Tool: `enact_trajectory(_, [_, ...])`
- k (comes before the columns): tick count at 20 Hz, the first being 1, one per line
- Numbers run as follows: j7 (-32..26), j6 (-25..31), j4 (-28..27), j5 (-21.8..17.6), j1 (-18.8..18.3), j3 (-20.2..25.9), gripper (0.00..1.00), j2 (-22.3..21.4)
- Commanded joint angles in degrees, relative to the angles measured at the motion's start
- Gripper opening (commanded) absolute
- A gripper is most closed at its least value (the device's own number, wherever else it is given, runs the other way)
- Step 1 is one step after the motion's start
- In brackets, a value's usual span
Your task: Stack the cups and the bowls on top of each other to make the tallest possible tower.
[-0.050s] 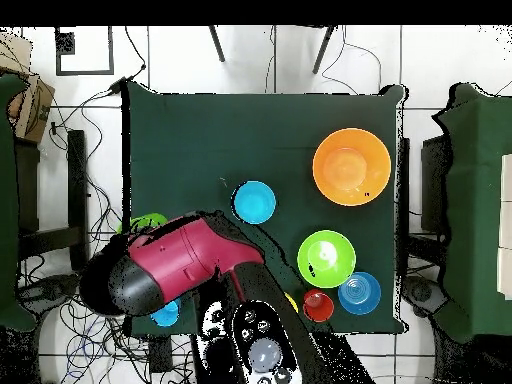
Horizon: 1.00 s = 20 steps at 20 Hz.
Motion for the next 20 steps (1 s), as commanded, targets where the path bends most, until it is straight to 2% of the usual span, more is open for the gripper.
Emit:
enact_trajectory(1, [-4.79, 0.1, -2.95, -4.99, -1.69, -0.39, 0.0, 4.79])
enact_trajectory(4, [-5.36, 1.72, -4.2, -5.27, -1.72, -0.64, 0.0, 4.07])
enact_trajectory(12, [-10.23, 5.68, -7.74, -3.76, -4.46, 1.89, 0.0, 8.19])
enact_trajectory(17, [-13.08, 9.97, -9.66, -2.22, -6.64, 3.8, 0.0, 7.08])
enact_trajectory(20, [-13.09, 10.38, -10.9, -3.36, -6.77, 3.96, 0.0, 8.1])
